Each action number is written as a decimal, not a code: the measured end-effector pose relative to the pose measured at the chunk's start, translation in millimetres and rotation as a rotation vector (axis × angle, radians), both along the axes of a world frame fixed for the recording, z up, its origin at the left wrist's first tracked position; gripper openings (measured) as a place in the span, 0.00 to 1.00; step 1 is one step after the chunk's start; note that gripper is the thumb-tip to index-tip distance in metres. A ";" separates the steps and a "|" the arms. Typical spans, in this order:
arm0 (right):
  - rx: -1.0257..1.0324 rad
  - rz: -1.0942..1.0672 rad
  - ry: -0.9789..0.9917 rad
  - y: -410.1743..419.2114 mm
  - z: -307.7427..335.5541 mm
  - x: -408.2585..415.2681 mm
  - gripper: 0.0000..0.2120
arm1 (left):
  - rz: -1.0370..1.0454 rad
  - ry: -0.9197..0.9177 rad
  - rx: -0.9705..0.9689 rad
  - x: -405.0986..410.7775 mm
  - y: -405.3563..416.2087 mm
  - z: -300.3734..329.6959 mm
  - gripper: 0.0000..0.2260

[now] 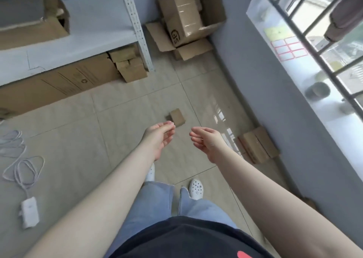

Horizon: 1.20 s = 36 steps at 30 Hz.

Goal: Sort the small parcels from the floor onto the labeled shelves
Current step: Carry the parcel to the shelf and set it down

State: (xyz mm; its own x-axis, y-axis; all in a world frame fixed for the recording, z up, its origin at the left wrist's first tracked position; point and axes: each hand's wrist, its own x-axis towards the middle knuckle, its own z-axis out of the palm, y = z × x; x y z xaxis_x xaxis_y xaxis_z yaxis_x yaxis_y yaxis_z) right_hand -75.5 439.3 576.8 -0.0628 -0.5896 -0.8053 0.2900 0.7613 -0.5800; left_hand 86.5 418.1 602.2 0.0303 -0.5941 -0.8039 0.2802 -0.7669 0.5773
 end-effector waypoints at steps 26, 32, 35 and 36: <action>0.143 -0.411 0.043 -290.8 -25.5 168.3 0.10 | -0.466 0.009 0.023 187.4 -361.2 -22.8 0.11; 0.172 -0.428 0.009 -360.5 -43.4 152.6 0.05 | -0.527 -0.101 0.036 150.9 -437.7 -24.6 0.09; 0.176 -0.467 0.003 -383.6 -46.7 137.9 0.04 | -0.596 -0.116 0.033 123.0 -471.0 -23.7 0.08; 0.178 -0.487 0.005 -388.6 -48.1 131.2 0.04 | -0.621 -0.119 0.033 113.3 -480.9 -24.9 0.08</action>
